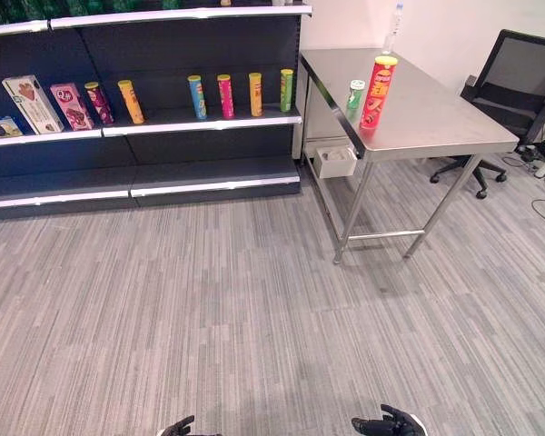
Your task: Put the goods on the table back onto the shelves and tidy them up.
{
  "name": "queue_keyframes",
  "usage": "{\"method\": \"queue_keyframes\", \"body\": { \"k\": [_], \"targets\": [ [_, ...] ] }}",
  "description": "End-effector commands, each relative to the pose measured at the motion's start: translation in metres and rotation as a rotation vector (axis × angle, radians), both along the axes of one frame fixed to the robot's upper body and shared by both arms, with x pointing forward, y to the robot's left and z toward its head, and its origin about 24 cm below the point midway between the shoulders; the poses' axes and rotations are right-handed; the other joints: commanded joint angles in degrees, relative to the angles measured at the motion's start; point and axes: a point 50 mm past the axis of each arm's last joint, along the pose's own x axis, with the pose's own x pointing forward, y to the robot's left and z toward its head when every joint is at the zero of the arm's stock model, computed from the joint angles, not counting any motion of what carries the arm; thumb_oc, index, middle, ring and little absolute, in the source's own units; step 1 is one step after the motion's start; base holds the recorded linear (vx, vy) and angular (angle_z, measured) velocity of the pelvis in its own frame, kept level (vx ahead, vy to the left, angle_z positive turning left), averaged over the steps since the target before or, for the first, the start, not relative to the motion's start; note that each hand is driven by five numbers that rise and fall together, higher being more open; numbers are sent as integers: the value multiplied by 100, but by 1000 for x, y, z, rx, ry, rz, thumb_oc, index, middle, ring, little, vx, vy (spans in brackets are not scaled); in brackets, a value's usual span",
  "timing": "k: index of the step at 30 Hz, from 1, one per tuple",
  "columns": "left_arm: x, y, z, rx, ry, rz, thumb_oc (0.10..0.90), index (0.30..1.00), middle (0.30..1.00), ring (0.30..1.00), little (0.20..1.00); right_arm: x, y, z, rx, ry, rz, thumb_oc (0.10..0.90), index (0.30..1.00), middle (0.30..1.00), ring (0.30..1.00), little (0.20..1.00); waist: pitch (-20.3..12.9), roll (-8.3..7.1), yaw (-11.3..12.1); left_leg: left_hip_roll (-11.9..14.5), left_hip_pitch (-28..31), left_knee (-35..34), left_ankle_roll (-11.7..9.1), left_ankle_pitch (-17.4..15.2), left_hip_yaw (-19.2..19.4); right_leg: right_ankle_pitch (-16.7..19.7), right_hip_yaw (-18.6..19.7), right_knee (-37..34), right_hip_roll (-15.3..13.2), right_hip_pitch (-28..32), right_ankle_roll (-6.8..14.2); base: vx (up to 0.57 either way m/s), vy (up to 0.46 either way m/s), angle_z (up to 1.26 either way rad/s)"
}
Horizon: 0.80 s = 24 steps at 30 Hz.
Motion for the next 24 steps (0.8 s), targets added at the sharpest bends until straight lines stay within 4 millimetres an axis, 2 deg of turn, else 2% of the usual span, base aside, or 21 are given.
{"method": "queue_keyframes", "body": {
  "k": [1, 9, 19, 24],
  "targets": [
    [33, 8, 11, 69, -115, -37, 800, 900, 900, 900, 900, 17, -13, 10, -61, -75, 23, 800, 900, 900, 900, 900, -113, -89, 34, 237, -1, 7, -304, -296, 170, -47, -180, 34, -407, -102, 662, 17, -42, -1],
    [40, 4, 12, 96, -118, -106, 800, 900, 900, 900, 900, 4, -13, 5, -65, -30, 0, 800, 900, 900, 900, 900, -105, -93, -60, 266, 18, 7, -304, -325, 245, -34, -102, 34, -395, -132, 674, 2, -6, 0],
    [44, 6, 14, 97, -142, -100, 800, 900, 900, 900, 900, -4, -15, 2, -55, -3, -14, 800, 900, 900, 900, 900, -96, -106, -96, 271, 29, 7, -300, -352, 332, -18, -39, 34, -399, -145, 684, 9, 3, -6],
    [37, 4, 11, 77, -117, -92, 800, 900, 900, 900, 900, -9, -17, 1, -56, 21, -20, 800, 900, 900, 900, 900, -103, -118, -92, 281, 84, 7, -302, -381, 310, -65, -62, 34, -386, -85, 673, 24, -8, -1]
  ]
}}
